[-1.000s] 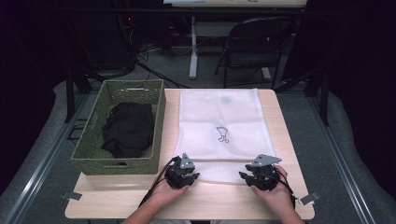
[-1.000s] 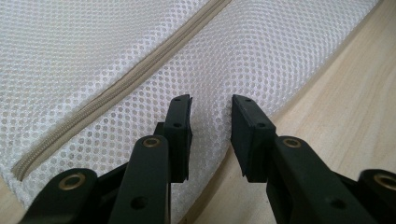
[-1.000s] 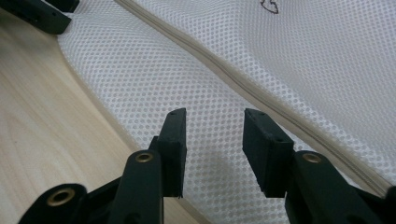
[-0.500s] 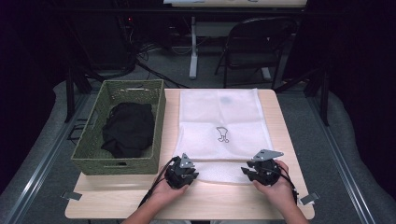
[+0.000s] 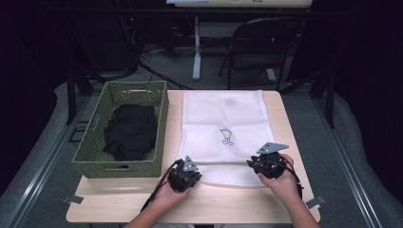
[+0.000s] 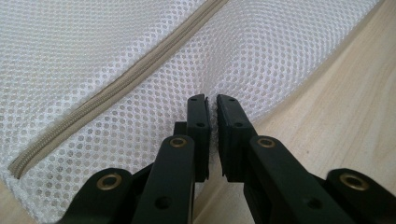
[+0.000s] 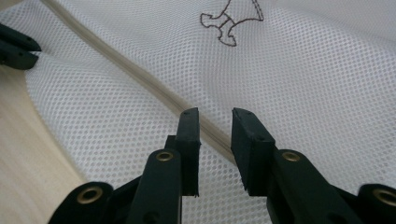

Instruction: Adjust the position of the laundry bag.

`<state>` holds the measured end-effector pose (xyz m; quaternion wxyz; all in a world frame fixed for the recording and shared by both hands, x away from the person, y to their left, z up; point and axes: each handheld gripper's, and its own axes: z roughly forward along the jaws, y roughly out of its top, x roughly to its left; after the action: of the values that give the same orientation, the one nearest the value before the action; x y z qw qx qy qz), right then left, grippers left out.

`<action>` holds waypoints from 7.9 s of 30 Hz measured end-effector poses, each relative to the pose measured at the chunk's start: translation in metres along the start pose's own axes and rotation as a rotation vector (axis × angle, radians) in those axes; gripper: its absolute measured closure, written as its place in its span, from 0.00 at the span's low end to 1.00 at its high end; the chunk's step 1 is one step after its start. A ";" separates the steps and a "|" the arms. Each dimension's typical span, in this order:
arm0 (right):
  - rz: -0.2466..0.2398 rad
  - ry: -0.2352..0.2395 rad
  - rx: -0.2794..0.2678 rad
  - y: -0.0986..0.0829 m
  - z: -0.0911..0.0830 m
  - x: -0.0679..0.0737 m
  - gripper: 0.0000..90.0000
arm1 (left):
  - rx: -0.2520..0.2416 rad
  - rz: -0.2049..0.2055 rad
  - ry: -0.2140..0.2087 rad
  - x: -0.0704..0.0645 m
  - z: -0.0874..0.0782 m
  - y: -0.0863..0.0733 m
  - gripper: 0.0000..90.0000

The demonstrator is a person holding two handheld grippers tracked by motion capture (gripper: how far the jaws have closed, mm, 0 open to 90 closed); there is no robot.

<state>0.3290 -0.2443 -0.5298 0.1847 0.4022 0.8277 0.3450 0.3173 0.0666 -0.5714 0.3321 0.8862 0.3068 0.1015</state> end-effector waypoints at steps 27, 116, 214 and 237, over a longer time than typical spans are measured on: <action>0.100 -0.080 -0.017 0.027 0.004 -0.038 0.75 | -0.001 -0.019 -0.019 0.004 -0.004 0.001 0.97; 0.243 -0.180 0.105 -0.029 0.004 -0.087 0.97 | -0.014 -0.012 -0.014 0.001 -0.017 0.002 0.98; 0.136 -0.152 0.111 -0.071 -0.039 -0.036 0.73 | -0.045 -0.090 -0.109 -0.031 -0.056 -0.029 0.68; 0.137 -0.176 0.043 -0.064 -0.046 -0.021 0.51 | -0.090 -0.109 -0.073 -0.023 -0.057 -0.001 0.58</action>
<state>0.2804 -0.3090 -0.5434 0.2241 0.4904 0.7860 0.3025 0.2770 0.0834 -0.5277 0.3879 0.8554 0.3372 0.0645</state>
